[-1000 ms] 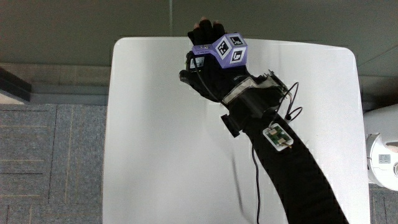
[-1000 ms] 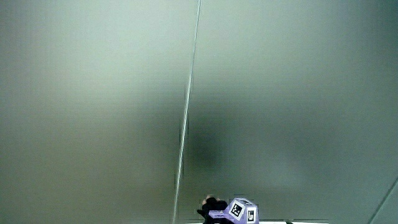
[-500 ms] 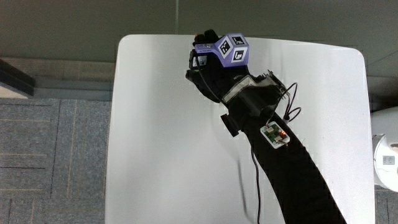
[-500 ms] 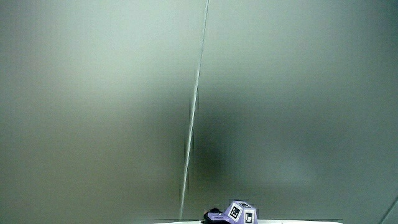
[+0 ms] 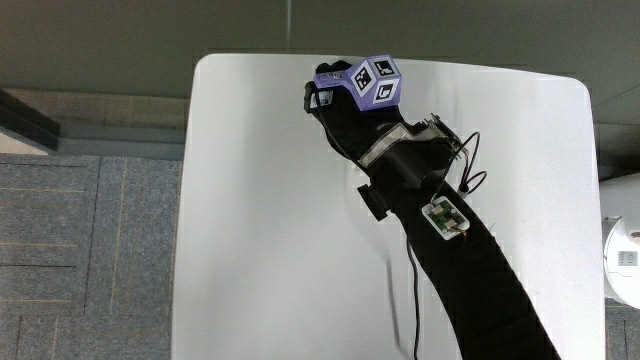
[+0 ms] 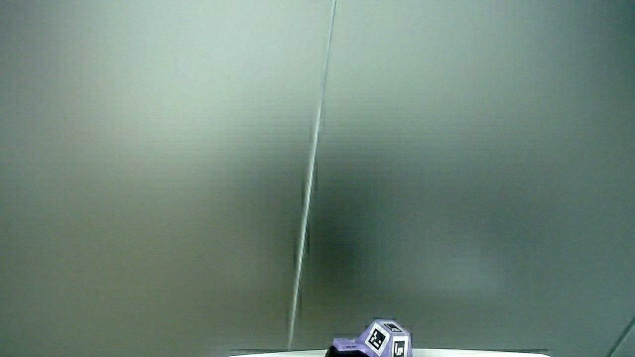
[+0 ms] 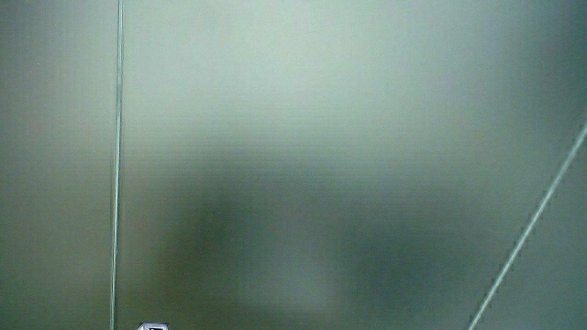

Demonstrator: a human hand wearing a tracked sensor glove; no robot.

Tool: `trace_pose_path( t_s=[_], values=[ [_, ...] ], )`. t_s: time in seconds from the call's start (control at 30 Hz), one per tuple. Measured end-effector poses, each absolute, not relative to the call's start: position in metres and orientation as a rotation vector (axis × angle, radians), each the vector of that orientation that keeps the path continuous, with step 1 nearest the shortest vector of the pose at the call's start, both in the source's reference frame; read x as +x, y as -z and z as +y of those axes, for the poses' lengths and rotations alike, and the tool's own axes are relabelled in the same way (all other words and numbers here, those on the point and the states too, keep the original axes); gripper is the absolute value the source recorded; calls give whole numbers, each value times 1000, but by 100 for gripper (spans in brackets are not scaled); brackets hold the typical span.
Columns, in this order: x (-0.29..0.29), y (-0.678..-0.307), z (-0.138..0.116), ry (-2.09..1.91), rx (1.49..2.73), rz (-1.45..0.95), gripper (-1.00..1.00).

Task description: Pick green brick

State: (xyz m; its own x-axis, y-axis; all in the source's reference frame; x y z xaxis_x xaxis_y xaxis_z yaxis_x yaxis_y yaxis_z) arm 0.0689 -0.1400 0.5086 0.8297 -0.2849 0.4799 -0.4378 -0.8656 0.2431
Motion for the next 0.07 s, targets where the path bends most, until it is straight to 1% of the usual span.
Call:
trace_pose_path(
  t_s=[0.03, 0.07],
  values=[
    [68, -507, -141, -637, 2657, -564, 100],
    [65, -498, -140, -659, 2673, -573, 100]
  ],
)
